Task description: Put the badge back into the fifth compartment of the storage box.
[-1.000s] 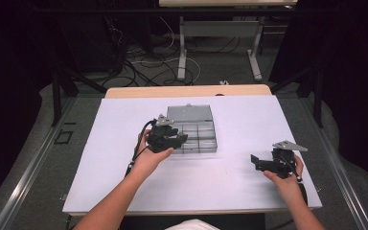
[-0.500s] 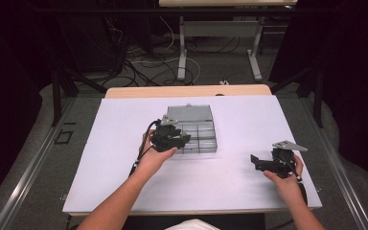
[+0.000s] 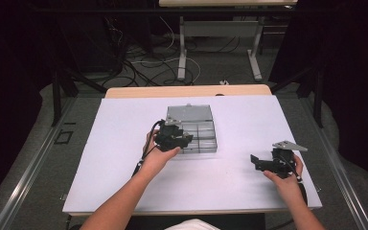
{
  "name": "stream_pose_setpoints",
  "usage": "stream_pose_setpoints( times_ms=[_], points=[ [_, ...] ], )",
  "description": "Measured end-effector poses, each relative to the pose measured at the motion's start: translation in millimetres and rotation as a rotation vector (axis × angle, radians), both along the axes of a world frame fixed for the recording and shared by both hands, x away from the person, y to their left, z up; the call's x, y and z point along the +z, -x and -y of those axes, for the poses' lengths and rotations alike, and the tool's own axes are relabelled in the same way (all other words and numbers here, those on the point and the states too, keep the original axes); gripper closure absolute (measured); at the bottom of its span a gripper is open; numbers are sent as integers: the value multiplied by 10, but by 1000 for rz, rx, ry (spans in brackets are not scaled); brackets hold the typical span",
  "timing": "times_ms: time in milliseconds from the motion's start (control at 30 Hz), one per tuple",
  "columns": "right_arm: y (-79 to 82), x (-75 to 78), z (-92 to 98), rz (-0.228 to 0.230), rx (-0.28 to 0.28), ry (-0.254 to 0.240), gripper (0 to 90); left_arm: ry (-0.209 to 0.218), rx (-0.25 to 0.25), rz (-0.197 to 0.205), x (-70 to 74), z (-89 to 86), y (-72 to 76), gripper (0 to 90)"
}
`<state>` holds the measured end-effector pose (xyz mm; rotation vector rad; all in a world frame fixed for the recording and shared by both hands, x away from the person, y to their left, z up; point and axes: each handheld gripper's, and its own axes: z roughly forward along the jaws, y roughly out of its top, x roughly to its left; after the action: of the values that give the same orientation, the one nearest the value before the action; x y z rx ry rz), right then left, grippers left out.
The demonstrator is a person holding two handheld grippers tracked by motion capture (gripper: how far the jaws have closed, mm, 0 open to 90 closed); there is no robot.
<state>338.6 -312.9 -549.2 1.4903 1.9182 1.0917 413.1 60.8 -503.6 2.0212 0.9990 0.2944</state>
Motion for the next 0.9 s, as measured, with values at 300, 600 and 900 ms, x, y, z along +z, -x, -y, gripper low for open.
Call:
stream_pose_setpoints(
  times_ms=[300, 600, 900],
  points=[
    [-1, -3, -2, -4, -3, -3, 25, 4, 6, -14, -73, 75, -33, 509],
    [-2, -8, 32, -4, -7, -11, 25, -9, 1, -26, -155, 145, -90, 509],
    [1, 1, 36, -4, -9, -14, 26, -23, 1, -47, -222, 231, -86, 509]
  ],
)
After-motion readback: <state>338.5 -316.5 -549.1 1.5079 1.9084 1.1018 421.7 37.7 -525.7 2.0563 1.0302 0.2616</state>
